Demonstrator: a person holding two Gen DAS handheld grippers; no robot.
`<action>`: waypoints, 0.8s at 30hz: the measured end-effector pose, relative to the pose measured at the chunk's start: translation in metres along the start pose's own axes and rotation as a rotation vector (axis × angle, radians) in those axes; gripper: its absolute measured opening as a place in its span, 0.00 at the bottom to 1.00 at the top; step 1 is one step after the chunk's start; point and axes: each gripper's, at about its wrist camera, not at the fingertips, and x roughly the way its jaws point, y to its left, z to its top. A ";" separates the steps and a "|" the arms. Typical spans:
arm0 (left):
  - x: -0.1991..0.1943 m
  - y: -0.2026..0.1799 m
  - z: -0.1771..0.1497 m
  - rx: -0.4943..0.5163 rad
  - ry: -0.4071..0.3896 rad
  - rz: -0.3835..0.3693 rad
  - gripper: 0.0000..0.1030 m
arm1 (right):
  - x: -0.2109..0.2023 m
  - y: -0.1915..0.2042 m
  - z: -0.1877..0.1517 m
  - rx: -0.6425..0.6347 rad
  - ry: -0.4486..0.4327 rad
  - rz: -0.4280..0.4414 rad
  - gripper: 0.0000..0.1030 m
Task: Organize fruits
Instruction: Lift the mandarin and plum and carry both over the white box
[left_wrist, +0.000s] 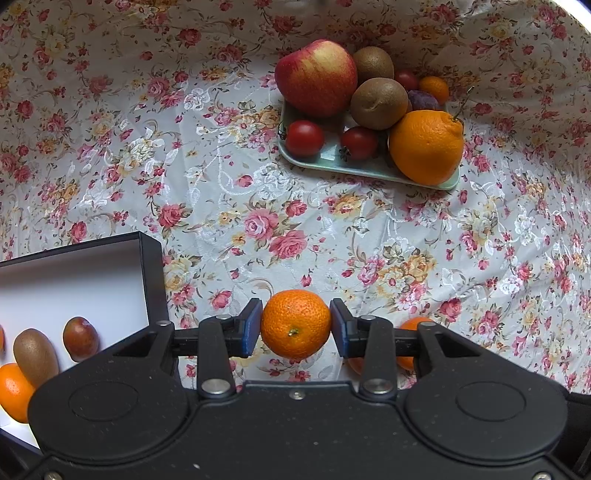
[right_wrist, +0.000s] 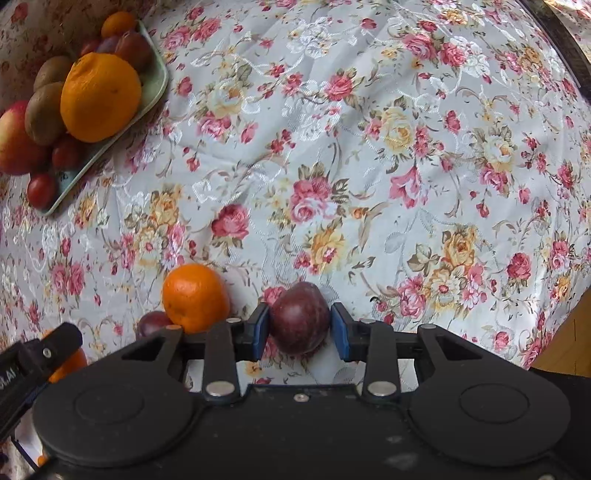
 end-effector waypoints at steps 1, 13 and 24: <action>0.000 0.000 0.000 -0.001 0.002 -0.001 0.46 | 0.000 -0.001 0.002 0.001 0.004 -0.002 0.36; -0.008 0.000 -0.003 0.000 -0.013 0.002 0.46 | -0.016 0.007 -0.012 -0.083 -0.125 -0.050 0.33; -0.028 0.014 -0.019 -0.037 -0.052 0.006 0.46 | -0.056 0.004 -0.025 -0.042 -0.198 0.124 0.33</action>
